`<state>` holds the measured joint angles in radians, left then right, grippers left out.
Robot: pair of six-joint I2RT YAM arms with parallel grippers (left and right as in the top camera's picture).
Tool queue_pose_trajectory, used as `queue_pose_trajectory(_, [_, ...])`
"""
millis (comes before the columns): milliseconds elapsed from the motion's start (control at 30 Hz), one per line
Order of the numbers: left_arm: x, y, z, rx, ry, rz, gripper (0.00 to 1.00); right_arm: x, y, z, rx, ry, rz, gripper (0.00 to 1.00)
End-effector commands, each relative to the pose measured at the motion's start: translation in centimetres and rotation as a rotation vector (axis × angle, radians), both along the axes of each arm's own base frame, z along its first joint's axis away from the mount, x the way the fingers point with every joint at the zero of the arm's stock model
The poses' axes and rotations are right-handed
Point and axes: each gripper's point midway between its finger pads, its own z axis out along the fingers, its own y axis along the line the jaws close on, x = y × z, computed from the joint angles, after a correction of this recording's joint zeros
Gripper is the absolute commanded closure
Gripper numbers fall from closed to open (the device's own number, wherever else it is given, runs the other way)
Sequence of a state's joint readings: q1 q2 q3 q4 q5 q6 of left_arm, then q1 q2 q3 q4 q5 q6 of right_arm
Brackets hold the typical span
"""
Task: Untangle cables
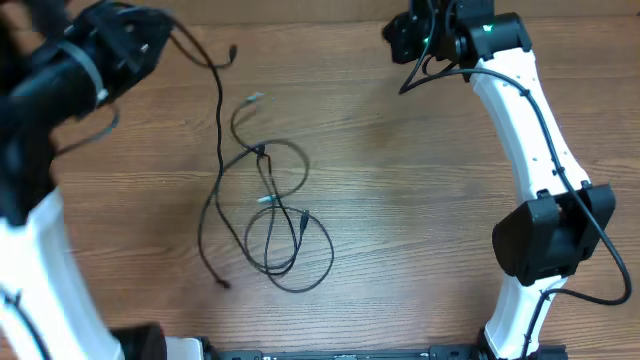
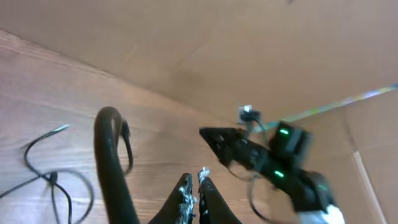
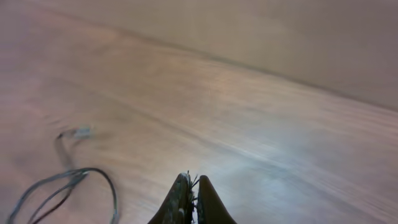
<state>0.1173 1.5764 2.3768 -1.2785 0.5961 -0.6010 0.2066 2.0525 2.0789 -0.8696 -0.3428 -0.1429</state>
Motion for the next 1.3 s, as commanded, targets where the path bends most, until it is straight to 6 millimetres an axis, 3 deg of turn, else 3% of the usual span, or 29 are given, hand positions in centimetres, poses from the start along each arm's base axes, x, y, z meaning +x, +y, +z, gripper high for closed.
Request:
queue_pose_trajectory(0, [2.8, -1.0, -1.2, 0.101, -0.03, -0.029, 0.96, -5.2, 4.1, 6.1, 0.09, -0.081, 0.228, 0.66])
queue_pose_trajectory(133, [5.8, -3.1, -2.2, 0.126, -0.053, -0.077, 0.96, -8.1, 6.5, 5.5, 0.025, -0.079, 0.359, 0.55])
queue_pose_trajectory(300, [8.2, -5.8, 0.3, 0.243, -0.273, -0.143, 0.96, -11.1, 8.9, 4.2, -0.013, -0.024, 0.467, 0.52])
queue_pose_trajectory(400, [8.7, -6.6, 1.8, 0.358, -0.395, -0.147, 0.96, -12.9, 10.6, 4.3, 0.01, -0.003, 0.524, 0.52])
queue_pose_trajectory(500, [8.9, -6.6, 2.2, 0.348, -0.404, -0.123, 0.96, -14.1, 12.3, 4.4, 0.018, -0.006, 0.573, 0.5])
queue_pose_trajectory(567, [8.8, -6.6, 2.0, 0.281, -0.357, -0.107, 0.96, -14.2, 13.2, 4.7, 0.009, -0.043, 0.599, 0.44])
queue_pose_trajectory(633, [8.7, -6.7, 1.9, 0.218, -0.32, -0.1, 0.96, -13.6, 13.9, 5.4, -0.01, -0.119, 0.615, 0.3])
queue_pose_trajectory(667, [8.5, -6.9, 1.9, 0.174, -0.3, -0.102, 0.96, -12.9, 14.2, 5.8, -0.022, -0.164, 0.603, 0.28])
queue_pose_trajectory(767, [7.7, -7.7, 2.4, 0.041, -0.249, -0.128, 0.96, -10.5, 14.6, 7.5, -0.053, -0.296, 0.548, 0.27])
queue_pose_trajectory(933, [5.9, -8.6, 3.9, -0.124, -0.196, -0.177, 0.96, -9.0, 15.3, 9.9, -0.029, -0.42, 0.532, 0.27])
queue_pose_trajectory(1200, [2.4, -8.5, 7.2, -0.19, -0.25, -0.191, 0.96, -9.7, 16.9, 10.3, 0.024, -0.442, 0.589, 0.28])
queue_pose_trajectory(1267, [1.7, -7.5, 8.4, -0.09, -0.347, -0.15, 0.96, -9.8, 17.1, 10.3, 0.025, -0.441, 0.592, 0.25])
